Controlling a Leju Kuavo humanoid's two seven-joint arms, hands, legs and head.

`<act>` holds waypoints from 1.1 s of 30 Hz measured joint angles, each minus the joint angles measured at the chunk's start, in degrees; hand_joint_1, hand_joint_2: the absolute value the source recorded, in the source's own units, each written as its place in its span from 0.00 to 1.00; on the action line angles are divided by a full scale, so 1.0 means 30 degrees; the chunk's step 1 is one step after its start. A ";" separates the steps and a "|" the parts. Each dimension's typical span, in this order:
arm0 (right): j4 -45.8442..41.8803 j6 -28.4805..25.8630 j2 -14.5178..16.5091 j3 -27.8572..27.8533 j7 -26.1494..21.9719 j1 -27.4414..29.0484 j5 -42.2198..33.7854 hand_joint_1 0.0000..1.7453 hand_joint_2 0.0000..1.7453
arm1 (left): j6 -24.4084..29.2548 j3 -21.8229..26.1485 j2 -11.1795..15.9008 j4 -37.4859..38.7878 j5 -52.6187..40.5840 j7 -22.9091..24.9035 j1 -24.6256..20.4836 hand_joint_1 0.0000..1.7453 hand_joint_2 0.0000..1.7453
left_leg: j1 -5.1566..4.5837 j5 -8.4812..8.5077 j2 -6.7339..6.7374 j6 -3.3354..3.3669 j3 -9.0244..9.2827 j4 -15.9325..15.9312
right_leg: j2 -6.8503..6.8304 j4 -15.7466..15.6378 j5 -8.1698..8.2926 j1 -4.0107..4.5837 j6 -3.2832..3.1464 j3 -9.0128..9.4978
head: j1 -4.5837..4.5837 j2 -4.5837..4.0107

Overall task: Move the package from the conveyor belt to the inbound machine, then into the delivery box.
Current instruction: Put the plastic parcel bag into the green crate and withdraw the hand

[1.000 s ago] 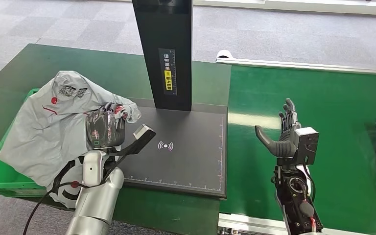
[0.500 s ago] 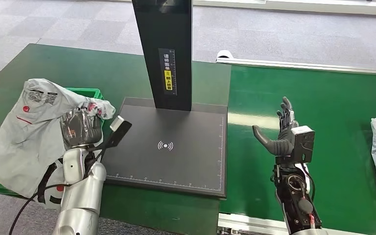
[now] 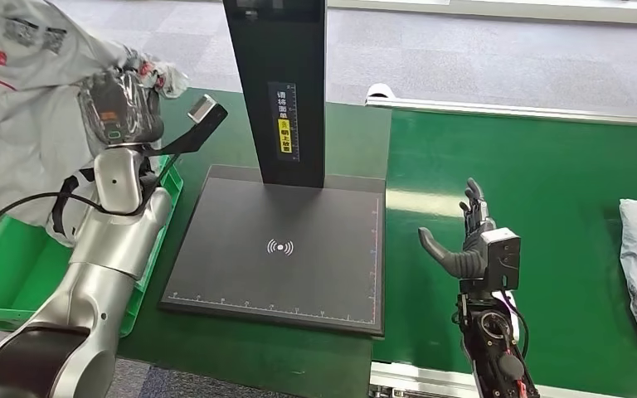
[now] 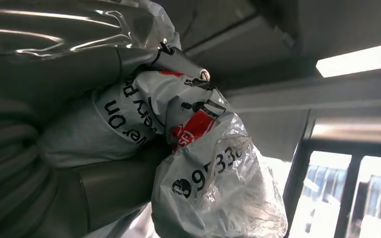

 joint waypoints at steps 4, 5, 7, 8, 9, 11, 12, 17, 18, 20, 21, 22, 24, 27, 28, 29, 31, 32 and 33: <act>-0.0115 -0.0151 0.0000 -0.0046 0.0000 0.0256 0.0000 0.00 1.00 | 0.0100 -0.0335 0.0126 -0.3223 -0.0005 -0.0521 -0.0155 1.00 1.00 | -0.0003 -0.0006 -0.0002 0.0000 -0.0014 -0.0004 | 0.0000 -0.0003 -0.0004 -0.0005 0.0001 -0.0009 | -0.0002 0.0002; -0.0142 -0.0160 0.0000 -0.0047 0.0000 0.0292 0.0000 0.00 1.00 | 0.0100 -0.0381 0.0140 -0.3698 -0.0005 -0.0544 -0.0163 1.00 1.00 | -0.0003 -0.0006 0.0003 0.0000 -0.0012 -0.0004 | 0.0001 -0.0003 -0.0004 -0.0005 0.0001 -0.0009 | 0.0000 0.0004; -0.0199 -0.0162 0.0000 -0.0053 0.0000 0.0342 0.0002 0.00 1.00 | 0.0100 -0.0431 0.0149 -0.4415 -0.0005 -0.0570 -0.0162 1.00 1.00 | -0.0003 -0.0004 0.0004 0.0000 -0.0007 -0.0004 | 0.0001 -0.0004 -0.0003 -0.0004 -0.0001 -0.0007 | 0.0002 0.0002; -0.0219 -0.0162 0.0000 -0.0058 0.0000 0.0356 0.0000 0.00 1.00 | 0.0100 -0.0457 0.0153 -0.4663 -0.0005 -0.0575 -0.0162 1.00 1.00 | -0.0003 -0.0003 0.0004 0.0000 -0.0004 -0.0005 | 0.0001 -0.0004 -0.0002 -0.0004 -0.0002 -0.0004 | 0.0000 0.0004; -0.0233 -0.0162 0.0000 -0.0066 0.0000 0.0364 0.0002 0.00 1.00 | 0.0102 -0.0488 0.0159 -0.4876 -0.0005 -0.0579 -0.0161 1.00 1.00 | -0.0002 -0.0001 0.0003 0.0000 -0.0002 -0.0005 | 0.0001 -0.0004 -0.0001 -0.0003 -0.0002 -0.0002 | 0.0000 0.0002; -0.0259 -0.0162 0.0000 -0.0075 0.0000 0.0385 0.0000 0.00 1.00 | 0.0100 -0.0544 0.0177 -0.5185 -0.0005 -0.0581 -0.0160 1.00 1.00 | -0.0001 0.0001 0.0003 0.0000 0.0002 -0.0004 | 0.0001 -0.0003 0.0000 -0.0003 -0.0003 0.0001 | 0.0000 0.0000; -0.0264 -0.0162 0.0000 -0.0077 0.0000 0.0393 0.0002 0.00 1.00 | 0.0098 -0.0561 0.0184 -0.5306 -0.0005 -0.0581 -0.0159 1.00 1.00 | -0.0001 0.0001 0.0003 0.0000 0.0004 -0.0004 | 0.0001 -0.0002 0.0001 -0.0002 -0.0003 0.0002 | 0.0000 -0.0002; -0.0317 -0.0113 0.0000 -0.0086 0.0035 0.0418 0.0079 0.00 1.00 | -0.0284 -0.0670 0.0310 -0.5522 -0.0005 -0.0261 -0.0306 1.00 1.00 | -0.0002 0.0001 0.0007 0.0000 0.0007 0.0003 | 0.0002 -0.0003 -0.0001 -0.0002 -0.0002 -0.0025 | 0.0000 0.0000; -0.0341 -0.0014 0.0002 -0.0095 0.0095 0.0432 0.0217 0.00 1.00 | -0.0985 -0.0955 0.0504 -0.4937 -0.0004 0.0237 -0.0820 1.00 1.00 | 0.0001 0.0002 0.0014 0.0002 -0.0003 0.0013 | 0.0003 -0.0006 -0.0002 0.0002 -0.0001 -0.0059 | 0.0004 0.0002; -0.0412 0.0272 0.0031 -0.0149 0.0242 0.0459 0.0631 0.00 1.00 | -0.4495 -0.2417 0.1456 -0.1659 0.0022 0.1387 -0.2965 1.00 1.00 | 0.0002 0.0005 0.0044 0.0008 -0.0016 0.0007 | 0.0012 -0.0009 0.0002 0.0004 -0.0009 -0.0068 | 0.0035 0.0002; -0.0464 0.0392 0.0089 -0.0184 0.0292 0.0476 0.0805 0.00 1.00 | -0.7657 -0.3494 0.2152 0.0601 0.0057 0.1782 -0.4192 1.00 1.00 | -0.0006 0.0000 0.0100 0.0002 0.0006 -0.0017 | 0.0060 -0.0007 0.0018 -0.0007 -0.0027 -0.0040 | 0.0046 0.0002; -0.0515 0.0461 0.0155 -0.0224 0.0313 0.0497 0.0916 0.00 1.00 | -1.1369 -0.4516 0.2857 0.2660 0.0093 0.2002 -0.5134 1.00 1.00 | -0.0016 -0.0008 0.0195 -0.0006 0.0055 -0.0045 | 0.0151 -0.0002 0.0038 -0.0022 -0.0047 0.0004 | 0.0046 0.0000; -0.0610 0.0507 0.0273 -0.0315 0.0337 0.0568 0.1004 0.00 1.00 | -1.9307 -0.6059 0.3977 0.5532 0.0151 0.2387 -0.5998 1.00 1.00 | -0.0027 -0.0020 0.0441 -0.0028 0.0150 -0.0074 | 0.0400 0.0011 0.0093 -0.0031 -0.0094 -0.0001 | 0.0029 0.0002; -0.0674 0.0516 0.0286 -0.0499 0.0373 0.0623 0.1033 0.00 1.00 | -2.6437 -0.7388 0.4737 0.8084 0.0191 0.2889 -0.6275 1.00 1.00 | -0.0010 -0.0012 0.0529 -0.0041 0.0134 -0.0057 | 0.0525 0.0021 0.0121 -0.0005 -0.0107 -0.0080 | 0.0035 0.0002; -0.0676 0.0521 0.0286 -0.0530 0.0381 0.0622 0.1033 0.00 1.00 | -2.6870 -0.7650 0.4877 0.8621 0.0247 0.3067 -0.6296 1.00 1.00 | -0.0006 -0.0011 0.0478 -0.0043 0.0115 -0.0055 | 0.0487 0.0021 0.0108 -0.0002 -0.0097 -0.0085 | 0.0038 0.0002; -0.0676 0.0527 0.0291 -0.0536 0.0384 0.0617 0.1033 0.00 1.00 | -2.6337 -0.7822 0.5015 0.9091 0.0349 0.3280 -0.6308 1.00 1.00 | -0.0004 -0.0010 0.0406 -0.0044 0.0094 -0.0056 | 0.0429 0.0021 0.0090 0.0000 -0.0085 -0.0085 | 0.0037 0.0002; -0.0676 0.0543 0.0319 -0.0532 0.0386 0.0593 0.1035 0.00 1.00 | -2.4204 -0.7956 0.5253 0.9864 0.0667 0.3763 -0.6308 1.00 1.00 | -0.0002 -0.0008 0.0291 -0.0045 0.0055 -0.0061 | 0.0314 0.0021 0.0056 0.0001 -0.0070 -0.0078 | 0.0040 0.0002; -0.0676 0.0561 0.0344 -0.0530 0.0386 0.0575 0.1040 0.00 1.00 | -2.3363 -0.7979 0.5362 1.0204 0.0852 0.4009 -0.6297 1.00 1.00 | -0.0002 -0.0008 0.0259 -0.0045 0.0041 -0.0063 | 0.0282 0.0021 0.0046 0.0001 -0.0070 -0.0073 | 0.0042 0.0004; -0.0676 0.0594 0.0377 -0.0528 0.0388 0.0557 0.1046 0.00 1.00 | -2.2960 -0.7987 0.5477 1.0498 0.1006 0.4217 -0.6272 1.00 1.00 | -0.0002 -0.0008 0.0251 -0.0045 0.0035 -0.0065 | 0.0268 0.0021 0.0040 0.0000 -0.0070 -0.0070 | 0.0040 0.0004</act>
